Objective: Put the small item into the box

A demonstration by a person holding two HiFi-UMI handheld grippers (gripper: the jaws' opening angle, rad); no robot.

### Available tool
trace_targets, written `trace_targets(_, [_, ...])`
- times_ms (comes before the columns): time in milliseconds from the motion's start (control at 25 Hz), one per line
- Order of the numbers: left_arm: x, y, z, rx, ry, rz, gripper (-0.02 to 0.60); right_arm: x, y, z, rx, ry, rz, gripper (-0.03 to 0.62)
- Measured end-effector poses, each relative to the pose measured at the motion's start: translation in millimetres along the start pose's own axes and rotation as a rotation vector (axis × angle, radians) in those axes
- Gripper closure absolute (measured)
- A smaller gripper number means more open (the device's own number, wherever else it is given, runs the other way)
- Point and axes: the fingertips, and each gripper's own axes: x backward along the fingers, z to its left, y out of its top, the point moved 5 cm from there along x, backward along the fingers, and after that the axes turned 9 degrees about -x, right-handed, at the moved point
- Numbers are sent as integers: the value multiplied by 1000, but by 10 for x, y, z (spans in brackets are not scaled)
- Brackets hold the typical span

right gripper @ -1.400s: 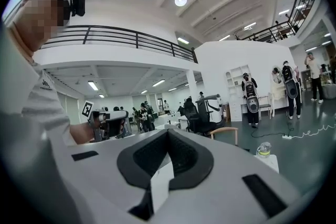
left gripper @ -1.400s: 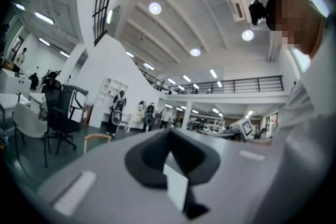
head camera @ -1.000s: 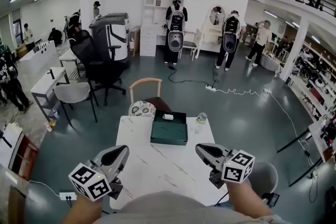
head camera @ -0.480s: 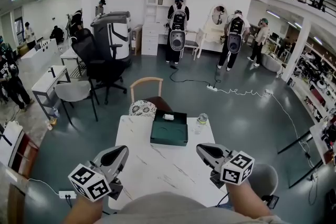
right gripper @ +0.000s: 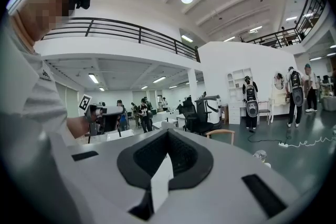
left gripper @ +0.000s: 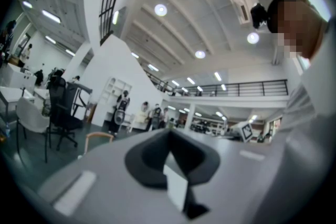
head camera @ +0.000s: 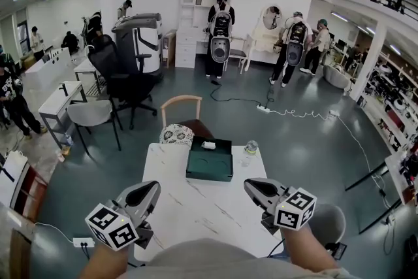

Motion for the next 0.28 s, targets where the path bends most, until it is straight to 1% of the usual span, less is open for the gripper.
trace_targets(280, [20,1,-22,2,1,-2,575,28,-6,18,-1,1,-1,588])
